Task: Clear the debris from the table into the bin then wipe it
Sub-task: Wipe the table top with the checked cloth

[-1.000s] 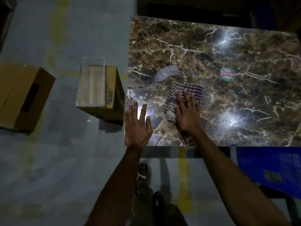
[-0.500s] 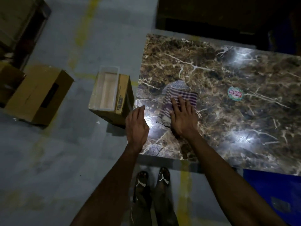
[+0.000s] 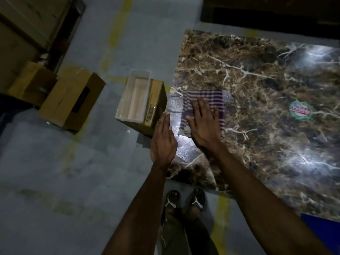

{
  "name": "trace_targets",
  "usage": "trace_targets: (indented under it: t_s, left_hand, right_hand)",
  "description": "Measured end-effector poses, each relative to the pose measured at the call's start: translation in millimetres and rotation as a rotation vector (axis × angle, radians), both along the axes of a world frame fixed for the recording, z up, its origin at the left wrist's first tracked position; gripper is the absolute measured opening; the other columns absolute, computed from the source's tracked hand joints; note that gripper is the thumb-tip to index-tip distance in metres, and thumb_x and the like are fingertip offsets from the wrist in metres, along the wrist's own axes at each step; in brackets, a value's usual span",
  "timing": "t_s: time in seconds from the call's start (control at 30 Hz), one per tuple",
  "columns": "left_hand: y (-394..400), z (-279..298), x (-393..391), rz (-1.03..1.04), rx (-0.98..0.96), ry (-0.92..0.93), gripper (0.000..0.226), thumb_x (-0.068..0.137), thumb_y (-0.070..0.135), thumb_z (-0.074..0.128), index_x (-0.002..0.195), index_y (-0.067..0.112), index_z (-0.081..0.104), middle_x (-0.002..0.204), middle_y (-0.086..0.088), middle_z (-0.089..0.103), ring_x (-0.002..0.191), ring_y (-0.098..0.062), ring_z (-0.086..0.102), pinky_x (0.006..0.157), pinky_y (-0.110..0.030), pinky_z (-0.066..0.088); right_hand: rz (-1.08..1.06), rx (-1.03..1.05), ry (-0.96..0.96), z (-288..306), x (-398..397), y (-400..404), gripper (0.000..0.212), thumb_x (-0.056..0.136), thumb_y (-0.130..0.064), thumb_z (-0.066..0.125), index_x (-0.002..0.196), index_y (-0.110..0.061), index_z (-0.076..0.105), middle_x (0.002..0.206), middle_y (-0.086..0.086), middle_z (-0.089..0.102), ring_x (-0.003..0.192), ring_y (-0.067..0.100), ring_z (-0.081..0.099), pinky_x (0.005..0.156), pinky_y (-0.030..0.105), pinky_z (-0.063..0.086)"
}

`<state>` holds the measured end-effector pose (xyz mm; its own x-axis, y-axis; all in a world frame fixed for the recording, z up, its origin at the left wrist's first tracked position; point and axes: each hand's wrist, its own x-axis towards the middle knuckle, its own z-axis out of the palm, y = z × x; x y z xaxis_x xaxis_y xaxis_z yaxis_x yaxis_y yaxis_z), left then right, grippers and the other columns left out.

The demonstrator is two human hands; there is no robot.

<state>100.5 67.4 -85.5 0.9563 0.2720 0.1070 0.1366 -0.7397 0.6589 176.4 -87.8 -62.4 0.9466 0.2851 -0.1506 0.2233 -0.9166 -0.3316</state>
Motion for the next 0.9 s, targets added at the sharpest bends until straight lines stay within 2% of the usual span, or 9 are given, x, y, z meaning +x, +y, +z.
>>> trace_targets:
  t_s: [0.1,0.2,0.33,0.47,0.57,0.67,0.77,0.83,0.9]
  left_hand:
    - [4,-4,0,0.015,-0.023,-0.017,0.047,0.110,0.020,0.035,0.154,0.009,0.045,0.160,-0.006,0.045,0.148,-0.016,0.040,0.123,-0.027,0.030]
    - [4,-1,0,-0.015,-0.014,-0.020,0.048,0.108,0.018,0.039,0.155,0.007,0.042,0.160,-0.008,0.044,0.149,-0.018,0.039,0.123,-0.033,0.032]
    - [4,4,3,-0.031,0.011,0.015,0.057,0.103,0.009,0.039,0.159,0.014,0.036,0.166,0.000,0.034,0.153,-0.009,0.029,0.122,-0.029,0.031]
    - [3,4,1,-0.030,0.039,0.028,0.059,0.102,0.005,0.043,0.160,0.015,0.036,0.167,0.002,0.033,0.152,-0.009,0.030,0.119,-0.020,0.029]
    - [5,-3,2,-0.022,0.031,0.011,0.052,0.107,0.014,0.043,0.159,0.015,0.038,0.165,0.000,0.036,0.150,-0.010,0.036,0.115,-0.030,0.043]
    - [2,-4,0,-0.033,0.095,-0.057,0.048,0.110,0.019,0.045,0.155,0.006,0.042,0.162,-0.008,0.042,0.148,-0.017,0.042,0.111,-0.040,0.048]
    - [-1,-4,-2,-0.070,0.243,-0.131,0.046,0.107,0.007,0.048,0.152,-0.002,0.043,0.159,-0.015,0.043,0.148,-0.022,0.043,0.106,-0.039,0.051]
    - [-1,-1,-1,-0.060,0.219,-0.100,0.052,0.104,0.002,0.047,0.155,0.003,0.041,0.163,-0.010,0.039,0.148,-0.016,0.042,0.101,-0.035,0.053]
    - [-1,3,-3,-0.035,0.223,-0.071,0.056,0.103,0.003,0.046,0.158,0.009,0.038,0.166,-0.003,0.035,0.140,-0.011,0.051,0.087,-0.032,0.057]
  right_hand:
    - [0.205,-0.029,-0.042,-5,-13,20,0.061,0.111,-0.044,0.020,0.166,-0.020,0.010,0.174,0.004,0.003,0.161,0.023,0.002,0.127,0.048,-0.004]
    - [0.354,-0.066,-0.050,-6,-36,-4,0.062,0.110,-0.044,0.022,0.166,-0.022,0.010,0.174,0.001,0.003,0.161,0.021,0.002,0.128,0.049,0.001]
    - [0.222,-0.084,-0.015,-3,-18,-33,0.060,0.111,-0.048,0.013,0.166,-0.027,0.003,0.174,-0.003,-0.002,0.161,0.019,-0.001,0.129,0.048,0.001]
    - [0.107,-0.031,-0.022,2,21,7,0.060,0.111,-0.046,0.014,0.166,-0.026,0.002,0.174,0.000,-0.004,0.160,0.022,-0.004,0.127,0.050,-0.003]
    - [0.241,-0.045,-0.036,0,12,31,0.062,0.110,-0.045,0.012,0.166,-0.020,0.007,0.174,0.005,0.002,0.161,0.025,0.000,0.128,0.054,0.006]
    - [0.353,-0.045,-0.043,-4,-10,10,0.060,0.111,-0.043,0.018,0.166,-0.020,0.011,0.174,0.003,0.005,0.161,0.023,0.002,0.128,0.050,0.003]
    - [0.269,-0.062,-0.019,-1,-8,-22,0.058,0.112,-0.045,0.015,0.166,-0.029,0.005,0.174,-0.005,0.001,0.161,0.017,-0.002,0.129,0.047,0.001]
    - [0.172,-0.039,-0.002,1,13,-20,0.057,0.112,-0.046,0.014,0.166,-0.032,0.000,0.174,-0.007,-0.003,0.160,0.016,-0.008,0.129,0.046,-0.002]
    - [0.085,-0.002,-0.020,1,37,1,0.057,0.113,-0.045,0.016,0.166,-0.031,0.002,0.174,-0.006,-0.002,0.160,0.017,-0.007,0.128,0.046,-0.005]
